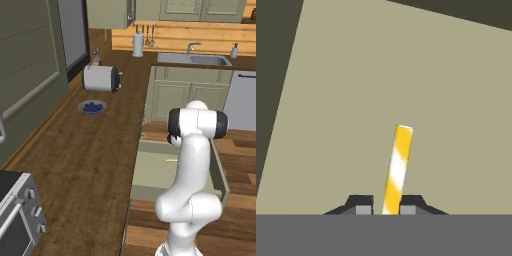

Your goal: Take a straw from the drawer in front and place it inside the glass cup on the dining counter.

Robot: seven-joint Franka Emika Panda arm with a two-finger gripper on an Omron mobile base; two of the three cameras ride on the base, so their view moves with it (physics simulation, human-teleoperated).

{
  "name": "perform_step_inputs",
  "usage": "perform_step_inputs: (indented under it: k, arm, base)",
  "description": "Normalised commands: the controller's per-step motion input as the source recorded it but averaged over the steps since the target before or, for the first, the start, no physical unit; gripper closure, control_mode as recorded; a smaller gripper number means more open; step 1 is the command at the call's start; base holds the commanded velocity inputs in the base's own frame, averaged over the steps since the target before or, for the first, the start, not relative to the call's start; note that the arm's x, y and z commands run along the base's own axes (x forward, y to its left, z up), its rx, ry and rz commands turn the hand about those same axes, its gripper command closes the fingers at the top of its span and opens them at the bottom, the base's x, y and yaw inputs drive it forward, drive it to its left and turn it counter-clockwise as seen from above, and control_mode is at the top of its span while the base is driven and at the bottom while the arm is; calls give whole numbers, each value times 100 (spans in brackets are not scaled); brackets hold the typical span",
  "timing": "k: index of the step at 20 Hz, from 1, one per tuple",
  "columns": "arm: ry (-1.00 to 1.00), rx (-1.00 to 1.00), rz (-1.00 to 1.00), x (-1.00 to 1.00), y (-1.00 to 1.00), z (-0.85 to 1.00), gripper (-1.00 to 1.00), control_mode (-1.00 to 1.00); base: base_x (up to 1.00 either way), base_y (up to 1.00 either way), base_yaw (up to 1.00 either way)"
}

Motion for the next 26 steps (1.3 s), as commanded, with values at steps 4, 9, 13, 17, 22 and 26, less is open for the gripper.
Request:
perform_step_inputs:
  k: [4, 9, 13, 17, 22, 26]
  arm:
    - [0, 0, 0, -29, 0, 100, 100, -100]
    - [0, 0, 14, -17, 0, 100, 100, -100]
    - [0, -4, 35, 0, 0, 100, 100, -100]
    - [0, -14, 45, 0, 2, 100, 100, -100]
    - [0, -20, 48, 0, 6, 100, 100, -100]
    - [-1, -24, 56, 0, 21, 100, 100, -100]
  base:
    - [0, 0, 0]
    - [0, 0, 0]
    - [0, 0, 0]
    - [0, 0, 0]
    - [0, 0, 0]
    - [0, 0, 0]
